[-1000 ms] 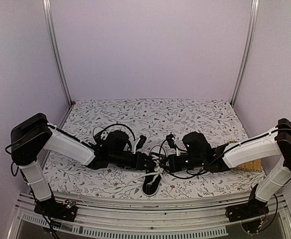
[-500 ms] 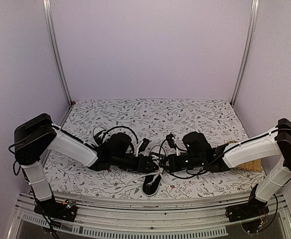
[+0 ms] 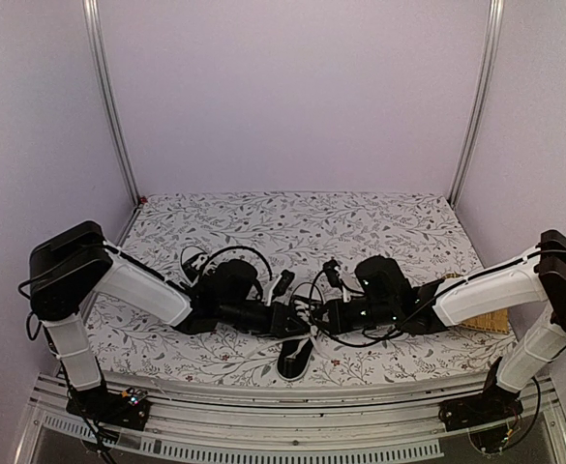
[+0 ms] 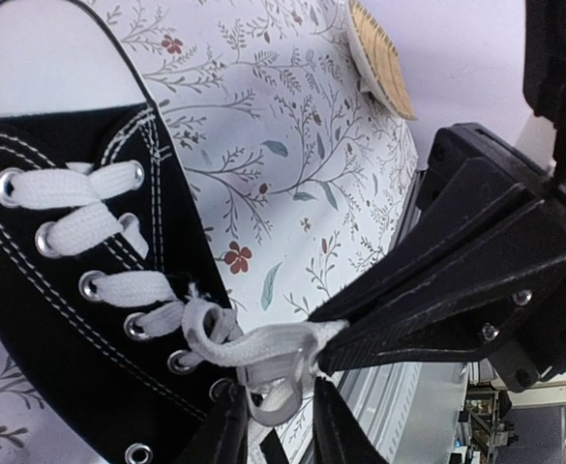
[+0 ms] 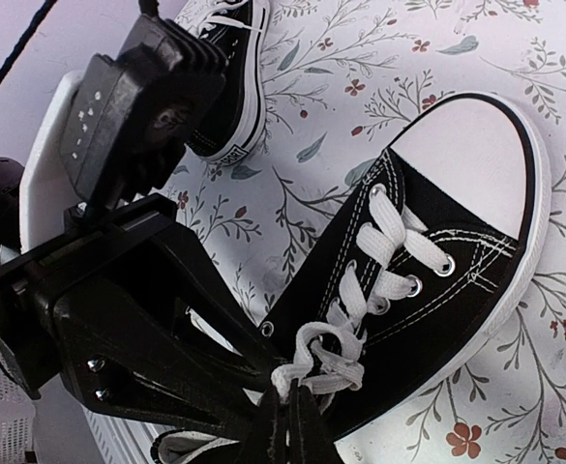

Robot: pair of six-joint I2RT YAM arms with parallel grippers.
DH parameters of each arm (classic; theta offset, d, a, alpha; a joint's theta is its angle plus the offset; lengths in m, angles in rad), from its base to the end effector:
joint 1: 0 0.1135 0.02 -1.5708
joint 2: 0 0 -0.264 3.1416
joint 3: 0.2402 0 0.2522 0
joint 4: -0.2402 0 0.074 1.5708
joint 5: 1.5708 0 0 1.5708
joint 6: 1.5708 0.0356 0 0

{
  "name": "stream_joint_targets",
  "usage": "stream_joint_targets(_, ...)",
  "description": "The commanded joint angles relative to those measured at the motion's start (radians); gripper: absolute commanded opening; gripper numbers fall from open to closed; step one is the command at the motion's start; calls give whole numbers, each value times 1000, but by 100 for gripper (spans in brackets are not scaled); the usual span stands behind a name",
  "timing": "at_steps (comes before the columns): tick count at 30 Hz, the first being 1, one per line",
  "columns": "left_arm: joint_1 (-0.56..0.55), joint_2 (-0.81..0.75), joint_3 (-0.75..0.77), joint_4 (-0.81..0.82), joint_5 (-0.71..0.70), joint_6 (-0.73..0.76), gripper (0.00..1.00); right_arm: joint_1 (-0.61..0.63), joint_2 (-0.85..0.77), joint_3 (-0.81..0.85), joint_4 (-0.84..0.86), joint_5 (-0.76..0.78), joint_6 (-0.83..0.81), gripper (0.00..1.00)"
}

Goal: Tie the shoes
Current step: Cross the half-tied shoelace with the shoelace loop.

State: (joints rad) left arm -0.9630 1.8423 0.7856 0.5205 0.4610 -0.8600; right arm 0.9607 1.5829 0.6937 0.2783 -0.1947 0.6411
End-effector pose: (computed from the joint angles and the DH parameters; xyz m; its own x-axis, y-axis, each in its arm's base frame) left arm 0.1895 -0.3001 0.1299 -0.9130 0.1239 -0.3886 0.4011 0.4467 -0.7998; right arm 0.1739 0.2608 0.1626 -0.7986 -0.1183 -0.5901 -0.5206 0.6276 0.5788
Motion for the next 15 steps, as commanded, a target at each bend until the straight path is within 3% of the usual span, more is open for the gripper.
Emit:
stream_joint_targets(1, -11, 21, 3, 11, -2, 7, 20, -4, -9, -3, 22, -8, 13, 3)
stream_joint_targets(4, -10, 26, 10, -8, -8, 10, 16, -4, -9, -4, 23, -6, 14, 3)
stream_joint_targets(7, -10, 13, 4, -26, -31, 9, 1, -5, -14, -5, 19, -4, 14, 3)
stream_joint_targets(15, 18, -49, -62, -65, -106, -13, 0, -49, -54, -42, 15, -56, -4, 3)
